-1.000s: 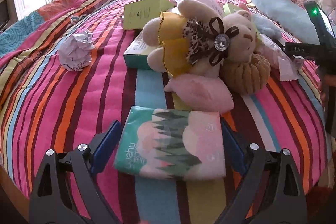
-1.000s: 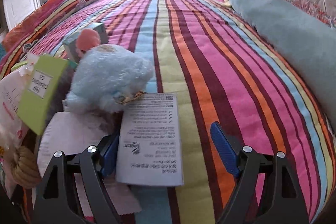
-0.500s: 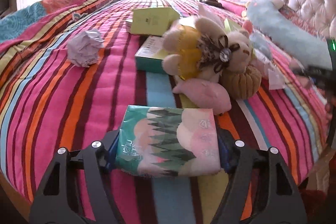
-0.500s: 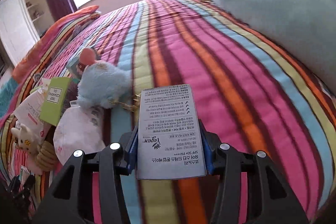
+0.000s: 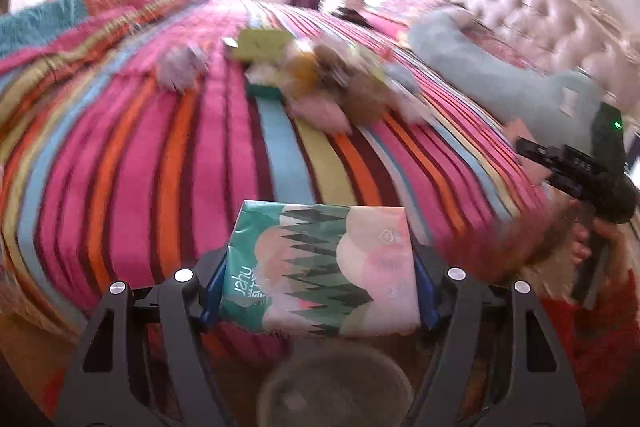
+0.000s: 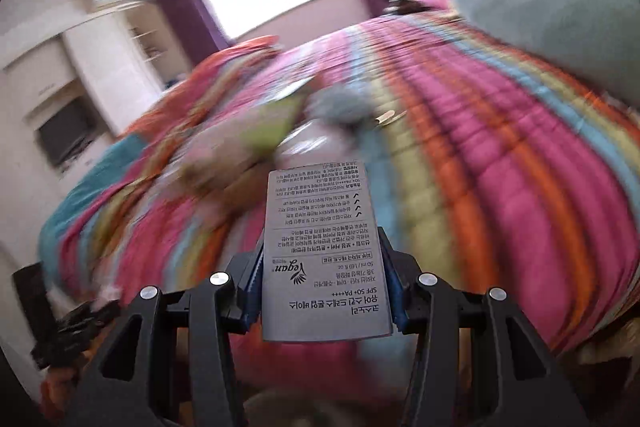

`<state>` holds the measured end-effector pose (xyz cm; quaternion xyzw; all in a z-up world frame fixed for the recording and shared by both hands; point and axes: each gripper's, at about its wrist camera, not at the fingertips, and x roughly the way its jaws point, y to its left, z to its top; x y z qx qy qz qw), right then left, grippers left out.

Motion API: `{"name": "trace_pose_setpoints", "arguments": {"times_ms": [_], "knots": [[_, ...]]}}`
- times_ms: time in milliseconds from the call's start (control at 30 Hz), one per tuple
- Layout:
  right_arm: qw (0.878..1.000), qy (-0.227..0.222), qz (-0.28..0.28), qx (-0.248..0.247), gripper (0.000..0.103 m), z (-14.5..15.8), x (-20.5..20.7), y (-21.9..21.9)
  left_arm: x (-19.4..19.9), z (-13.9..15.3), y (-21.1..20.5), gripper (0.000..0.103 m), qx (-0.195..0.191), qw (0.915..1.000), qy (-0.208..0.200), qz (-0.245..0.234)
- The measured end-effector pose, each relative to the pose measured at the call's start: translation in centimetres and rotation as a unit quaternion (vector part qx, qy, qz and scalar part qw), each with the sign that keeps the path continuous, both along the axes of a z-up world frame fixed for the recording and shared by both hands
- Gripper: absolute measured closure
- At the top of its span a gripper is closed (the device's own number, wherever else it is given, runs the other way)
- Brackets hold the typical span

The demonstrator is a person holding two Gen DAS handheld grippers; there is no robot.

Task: Collect trash
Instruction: 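Grasp the green tissue pack with left gripper while right grasps white card, then drop the tissue pack and white card into the wastebasket with both grippers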

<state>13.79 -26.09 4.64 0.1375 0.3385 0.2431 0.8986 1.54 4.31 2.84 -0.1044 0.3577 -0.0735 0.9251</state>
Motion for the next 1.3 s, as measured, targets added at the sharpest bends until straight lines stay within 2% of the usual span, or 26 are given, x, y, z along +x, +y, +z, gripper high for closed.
{"name": "trace_pose_setpoints", "arguments": {"times_ms": [100,167,233,333,433,500,633,667,700,733,767,900,1133,1300], "knots": [[0.998,0.031,0.054,0.007,0.056,-2.4,-5.4,2.8,-3.6,-2.8,-1.6,0.033,0.004,0.9986,0.042,-0.032],[0.993,0.078,0.085,0.003,0.056,-5.4,-8.5,4.9,-5.1,-6.3,-2.8,0.033,0.010,0.9948,0.088,-0.050],[0.988,0.122,0.096,-0.021,0.056,-8.7,-10.3,6.5,-5.5,-10.8,-3.6,0.033,0.005,0.9867,0.151,-0.061],[0.972,0.204,0.108,-0.043,0.056,-14.5,-11.1,8.1,-5.2,-15.9,-4.3,0.033,0.011,0.9735,0.216,-0.073],[0.959,0.249,0.116,-0.071,0.056,-18.0,-11.3,9.2,-4.2,-18.3,-4.3,0.033,-0.005,0.9633,0.253,-0.088],[0.952,0.269,0.125,-0.081,0.056,-19.4,-11.4,9.9,-3.9,-18.5,-4.6,0.033,0.014,0.9628,0.254,-0.091],[0.947,0.267,0.144,-0.107,0.055,-20.0,-11.2,11.5,-3.4,-20.0,-5.5,0.030,0.036,0.9521,0.287,-0.100],[0.946,0.266,0.146,-0.111,0.048,-20.1,-11.3,11.9,-3.8,-20.5,-5.7,0.028,0.041,0.9499,0.294,-0.099],[0.945,0.267,0.146,-0.119,0.032,-20.4,-11.4,12.1,-3.9,-20.9,-5.8,0.022,0.046,0.9471,0.302,-0.097],[0.944,0.268,0.143,-0.125,0.028,-20.6,-11.2,12.4,-3.9,-21.3,-5.8,0.017,0.052,0.9452,0.308,-0.094],[0.945,0.266,0.141,-0.127,0.027,-20.7,-11.6,12.5,-4.0,-21.5,-5.7,0.012,0.054,0.9463,0.305,-0.091],[0.946,0.265,0.131,-0.129,0.027,-20.9,-12.0,11.1,-4.2,-21.8,-5.5,0.010,0.053,0.9488,0.299,-0.085],[0.947,0.266,0.118,-0.134,0.027,-20.7,-12.1,10.3,-4.4,-21.0,-5.7,0.010,0.057,0.9529,0.284,-0.089],[0.952,0.242,0.112,-0.151,0.027,-19.4,-12.3,10.3,-4.6,-19.7,-5.4,0.010,0.070,0.9597,0.263,-0.071]]}}
